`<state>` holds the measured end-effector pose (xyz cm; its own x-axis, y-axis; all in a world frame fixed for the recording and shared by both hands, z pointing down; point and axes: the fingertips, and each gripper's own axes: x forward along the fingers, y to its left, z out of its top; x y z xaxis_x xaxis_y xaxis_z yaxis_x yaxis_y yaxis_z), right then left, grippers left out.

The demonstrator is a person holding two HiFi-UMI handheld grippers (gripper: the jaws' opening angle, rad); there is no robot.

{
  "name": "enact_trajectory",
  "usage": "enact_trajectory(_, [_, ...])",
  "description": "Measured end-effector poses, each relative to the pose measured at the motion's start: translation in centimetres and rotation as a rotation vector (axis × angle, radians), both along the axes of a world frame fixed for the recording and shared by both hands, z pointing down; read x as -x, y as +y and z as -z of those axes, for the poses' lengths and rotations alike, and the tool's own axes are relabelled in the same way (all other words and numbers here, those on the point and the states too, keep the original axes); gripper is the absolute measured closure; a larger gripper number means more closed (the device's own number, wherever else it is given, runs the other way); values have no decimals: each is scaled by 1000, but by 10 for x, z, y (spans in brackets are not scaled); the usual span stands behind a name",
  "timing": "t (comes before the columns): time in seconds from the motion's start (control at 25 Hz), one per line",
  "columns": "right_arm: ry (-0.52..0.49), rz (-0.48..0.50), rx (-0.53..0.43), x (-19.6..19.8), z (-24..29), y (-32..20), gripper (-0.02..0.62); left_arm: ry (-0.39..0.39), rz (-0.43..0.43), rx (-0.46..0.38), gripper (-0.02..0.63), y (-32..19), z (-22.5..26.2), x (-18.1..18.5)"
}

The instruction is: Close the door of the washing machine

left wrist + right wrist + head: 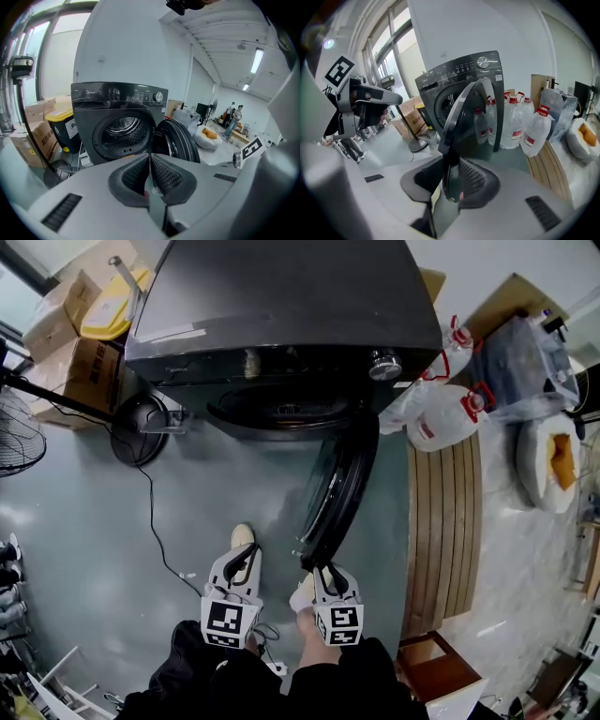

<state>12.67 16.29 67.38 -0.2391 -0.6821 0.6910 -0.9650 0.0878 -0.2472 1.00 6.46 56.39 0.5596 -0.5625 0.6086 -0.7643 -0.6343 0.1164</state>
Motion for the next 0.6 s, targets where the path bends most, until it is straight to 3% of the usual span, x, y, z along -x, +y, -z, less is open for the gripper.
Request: enact_trajectory(0.6, [-59, -21, 9, 89, -2, -75, 468, 6, 47, 47, 574, -58, -22, 85])
